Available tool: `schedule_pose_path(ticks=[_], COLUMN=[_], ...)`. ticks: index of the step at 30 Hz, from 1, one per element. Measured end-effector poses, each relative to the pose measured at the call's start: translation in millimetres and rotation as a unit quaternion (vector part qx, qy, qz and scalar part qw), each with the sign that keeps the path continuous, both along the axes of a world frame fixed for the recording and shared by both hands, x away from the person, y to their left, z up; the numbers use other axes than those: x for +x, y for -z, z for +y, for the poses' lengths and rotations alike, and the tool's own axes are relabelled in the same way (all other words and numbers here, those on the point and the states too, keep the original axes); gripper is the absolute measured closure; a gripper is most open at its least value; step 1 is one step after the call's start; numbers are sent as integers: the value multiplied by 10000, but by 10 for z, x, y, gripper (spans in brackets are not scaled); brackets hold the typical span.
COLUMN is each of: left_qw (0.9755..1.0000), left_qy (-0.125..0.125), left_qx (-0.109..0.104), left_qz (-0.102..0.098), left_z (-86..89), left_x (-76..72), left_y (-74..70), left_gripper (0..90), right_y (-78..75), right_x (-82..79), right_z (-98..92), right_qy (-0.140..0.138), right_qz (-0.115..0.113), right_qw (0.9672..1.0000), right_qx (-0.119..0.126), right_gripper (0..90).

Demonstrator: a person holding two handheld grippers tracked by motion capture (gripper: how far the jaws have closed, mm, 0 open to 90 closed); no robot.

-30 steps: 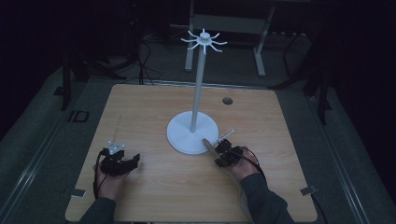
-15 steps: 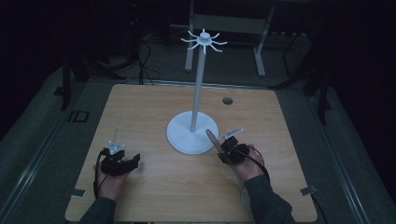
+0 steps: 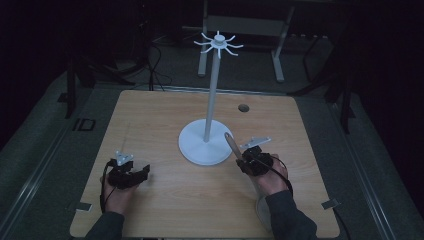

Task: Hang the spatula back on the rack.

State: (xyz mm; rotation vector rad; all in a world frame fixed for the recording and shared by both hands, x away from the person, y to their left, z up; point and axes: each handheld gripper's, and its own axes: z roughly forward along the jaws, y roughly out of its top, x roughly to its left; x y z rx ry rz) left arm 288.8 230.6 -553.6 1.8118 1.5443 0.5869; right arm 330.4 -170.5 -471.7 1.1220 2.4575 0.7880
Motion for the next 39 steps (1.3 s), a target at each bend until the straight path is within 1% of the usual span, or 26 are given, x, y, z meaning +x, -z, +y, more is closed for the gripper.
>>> schedule_pose_path(ticks=[11,18,27,29,35,39], left_qw=[10000,10000,10000,10000,10000,10000], left_qy=[-4,-6,-18,-6,9,5], left_qx=[-5,-2,-11,3,18,12], left_qz=[4,9,-16,-5,14,21], left_z=[2,1,-3,-1,1,-1], left_x=[0,1,2,3,2,2], left_y=[-1,-1,2,1,-1,-1], left_gripper=[343,343,343,343,343,343], right_y=[-149,-264,-400,-425,-494,-534], right_x=[-42,-73,-108,-110,-119,-135], right_z=[-67,-114,-175,-191,-217,-222], right_qy=[111,196,263,268,309,337], right_qz=[-251,-434,-695,-779,-929,-1061], right_qw=[9993,9979,9950,9939,9915,9891], right_qx=[248,430,670,728,855,959], right_gripper=[744,743,743,744,743,743])
